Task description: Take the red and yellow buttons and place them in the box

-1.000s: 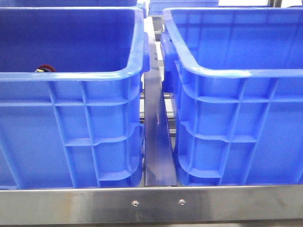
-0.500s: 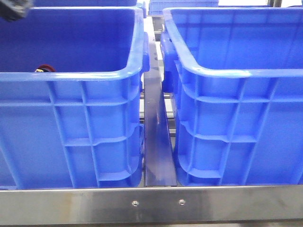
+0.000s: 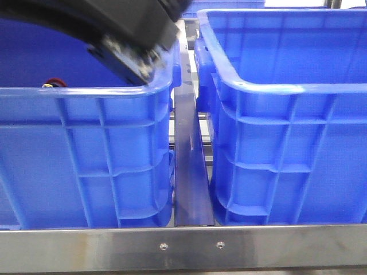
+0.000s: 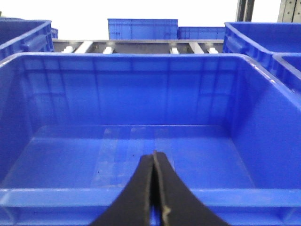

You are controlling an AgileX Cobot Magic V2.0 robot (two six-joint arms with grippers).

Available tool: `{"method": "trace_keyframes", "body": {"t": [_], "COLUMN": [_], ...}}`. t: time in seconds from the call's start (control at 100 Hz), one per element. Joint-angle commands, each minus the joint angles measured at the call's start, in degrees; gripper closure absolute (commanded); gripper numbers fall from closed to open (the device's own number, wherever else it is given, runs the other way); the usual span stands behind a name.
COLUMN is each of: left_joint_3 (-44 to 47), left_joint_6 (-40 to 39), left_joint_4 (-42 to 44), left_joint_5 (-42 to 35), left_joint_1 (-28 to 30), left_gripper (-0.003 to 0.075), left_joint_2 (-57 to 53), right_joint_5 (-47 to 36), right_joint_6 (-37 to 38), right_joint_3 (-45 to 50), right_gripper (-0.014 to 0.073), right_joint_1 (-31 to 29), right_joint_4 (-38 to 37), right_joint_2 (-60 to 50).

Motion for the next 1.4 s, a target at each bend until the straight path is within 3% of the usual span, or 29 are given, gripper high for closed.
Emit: {"method": "trace_keyframes", "body": {"t": [0.0, 0.22, 0.6, 0.76, 0.93, 1.0, 1.17, 1.39], "left_joint_3": [-1.55, -1.55, -1.55, -1.55, -1.55, -1.55, -1.55, -1.55], "left_joint_6": [0.11, 0.11, 0.11, 0.11, 0.11, 0.11, 0.11, 0.11], "left_joint_4": [-1.58, -1.58, -1.58, -1.58, -1.58, -1.58, -1.58, -1.58], "left_joint_5": [-4.24, -4.24, -4.24, -4.24, -4.24, -4.24, -4.04, -3.95], "left_joint_1": [-0.64, -0.64, -0.64, -0.64, -0.64, -0.64, -0.64, -0.64], "left_gripper": [0.064, 0.064, 0.064, 0.064, 0.064, 0.064, 0.064, 0.064], "left_joint_2": [-0.12, -0.12, -0.12, -0.12, -0.12, -0.12, -0.12, -0.12], "right_joint_5": [1.96, 12.92, 23.17, 26.21, 29.98, 32.73, 37.59, 44.25], "right_joint_6": [0.11, 0.11, 0.11, 0.11, 0.11, 0.11, -1.09, -15.1], "right_joint_3": [-5.51, -15.75, -33.74, -39.03, -43.22, -45.07, -48.93, -50.92], "right_gripper": [0.0696, 0.0696, 0.0669, 0.051, 0.0173, 0.0085, 0.0072, 0.0072], "right_joint_1": [-0.12, -0.12, -0.12, -0.12, -0.12, -0.12, 0.13, 1.32], "right_joint_4": [-0.4, -0.4, -0.01, 0.87, 4.79, 6.55, 19.82, 50.65], "right_joint_2": [0.28, 8.73, 32.09, 41.27, 47.93, 50.1, 53.69, 57.25]}}
